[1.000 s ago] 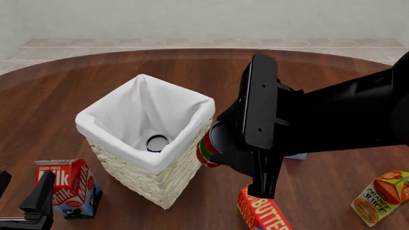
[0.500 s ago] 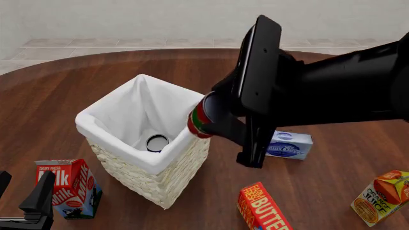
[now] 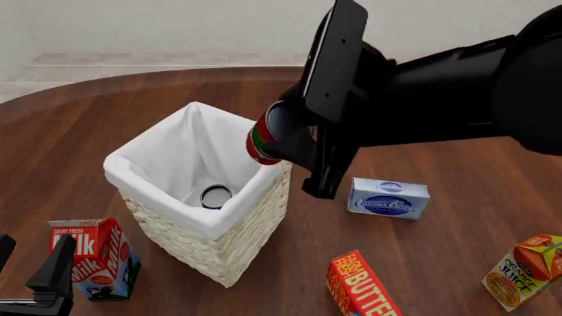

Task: Pick up the alphabet soup and the tomato sauce, and put them in the basket.

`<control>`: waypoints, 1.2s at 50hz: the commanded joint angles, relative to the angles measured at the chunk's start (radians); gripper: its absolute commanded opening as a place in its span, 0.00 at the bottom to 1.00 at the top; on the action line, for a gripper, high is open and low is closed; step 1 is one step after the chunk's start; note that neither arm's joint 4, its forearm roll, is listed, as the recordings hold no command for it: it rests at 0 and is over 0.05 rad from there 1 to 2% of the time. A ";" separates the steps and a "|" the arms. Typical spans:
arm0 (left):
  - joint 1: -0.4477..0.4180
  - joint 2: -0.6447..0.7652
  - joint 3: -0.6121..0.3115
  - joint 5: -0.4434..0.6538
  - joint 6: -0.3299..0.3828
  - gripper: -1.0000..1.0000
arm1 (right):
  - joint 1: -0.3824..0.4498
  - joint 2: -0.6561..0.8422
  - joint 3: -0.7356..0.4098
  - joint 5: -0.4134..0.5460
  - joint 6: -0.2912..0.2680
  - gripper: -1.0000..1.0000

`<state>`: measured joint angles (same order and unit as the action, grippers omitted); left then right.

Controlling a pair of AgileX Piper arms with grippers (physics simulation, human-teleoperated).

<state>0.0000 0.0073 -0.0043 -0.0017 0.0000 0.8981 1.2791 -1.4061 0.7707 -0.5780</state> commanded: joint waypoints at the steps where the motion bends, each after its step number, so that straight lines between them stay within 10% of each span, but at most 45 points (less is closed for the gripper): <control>1: 0.000 0.000 0.000 0.000 0.000 1.00 | -0.016 0.038 -0.023 -0.034 0.017 0.00; 60: 0.000 0.000 0.000 0.000 0.000 1.00 | -0.042 0.242 -0.094 -0.168 0.068 0.00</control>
<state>0.0000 0.0073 -0.0043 -0.0017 0.0000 0.8605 1.4894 -1.4932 0.6243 -0.5373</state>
